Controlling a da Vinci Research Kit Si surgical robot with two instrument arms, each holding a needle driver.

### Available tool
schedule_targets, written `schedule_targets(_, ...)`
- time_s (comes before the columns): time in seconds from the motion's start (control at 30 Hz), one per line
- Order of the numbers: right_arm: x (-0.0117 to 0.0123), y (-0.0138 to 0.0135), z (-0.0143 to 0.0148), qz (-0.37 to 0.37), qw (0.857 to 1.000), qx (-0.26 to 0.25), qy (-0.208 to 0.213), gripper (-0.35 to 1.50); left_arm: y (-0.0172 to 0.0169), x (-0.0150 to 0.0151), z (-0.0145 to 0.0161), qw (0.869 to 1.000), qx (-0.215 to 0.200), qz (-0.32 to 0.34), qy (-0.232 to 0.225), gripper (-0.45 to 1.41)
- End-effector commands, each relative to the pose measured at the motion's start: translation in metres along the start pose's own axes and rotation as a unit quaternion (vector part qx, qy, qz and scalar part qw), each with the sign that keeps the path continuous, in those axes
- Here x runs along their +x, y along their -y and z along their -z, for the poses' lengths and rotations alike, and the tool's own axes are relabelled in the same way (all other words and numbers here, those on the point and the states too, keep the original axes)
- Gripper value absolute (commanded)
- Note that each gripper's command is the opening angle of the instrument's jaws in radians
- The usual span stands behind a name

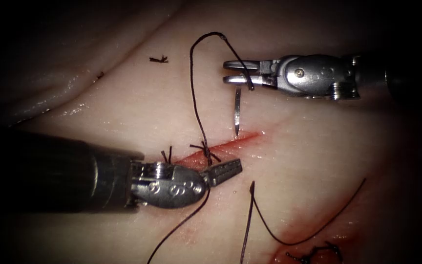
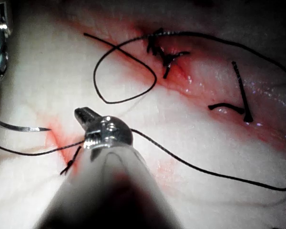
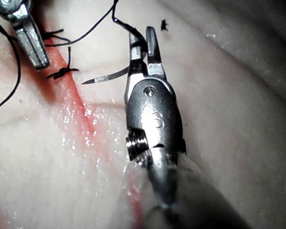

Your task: Wound Closure

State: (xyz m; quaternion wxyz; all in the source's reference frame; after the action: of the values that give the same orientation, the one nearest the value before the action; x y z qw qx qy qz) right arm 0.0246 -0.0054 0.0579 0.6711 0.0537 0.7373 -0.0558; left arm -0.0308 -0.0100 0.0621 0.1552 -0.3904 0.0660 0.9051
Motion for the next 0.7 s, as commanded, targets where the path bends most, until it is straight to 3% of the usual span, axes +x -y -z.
schedule_targets(0.03, -0.0012, 0.0000, -0.0007, 0.011, 1.000, 0.001, 0.001, -0.35, -0.0007, -0.0006, -0.0011, 1.000, -0.002, 0.007, 0.009, -0.45)
schedule_targets(0.4, -0.0022, 0.0009, -0.0009, 0.099, 0.995, 0.005, 0.003, -0.35, -0.0017, -0.0037, -0.0048, 0.998, 0.010, 0.036, 0.059, -0.45)
schedule_targets(0.7, -0.0032, 0.0012, -0.0008, 0.121, 0.992, 0.023, 0.027, -0.35, -0.0036, -0.0062, -0.0062, 0.994, -0.019, 0.062, 0.090, -0.38)
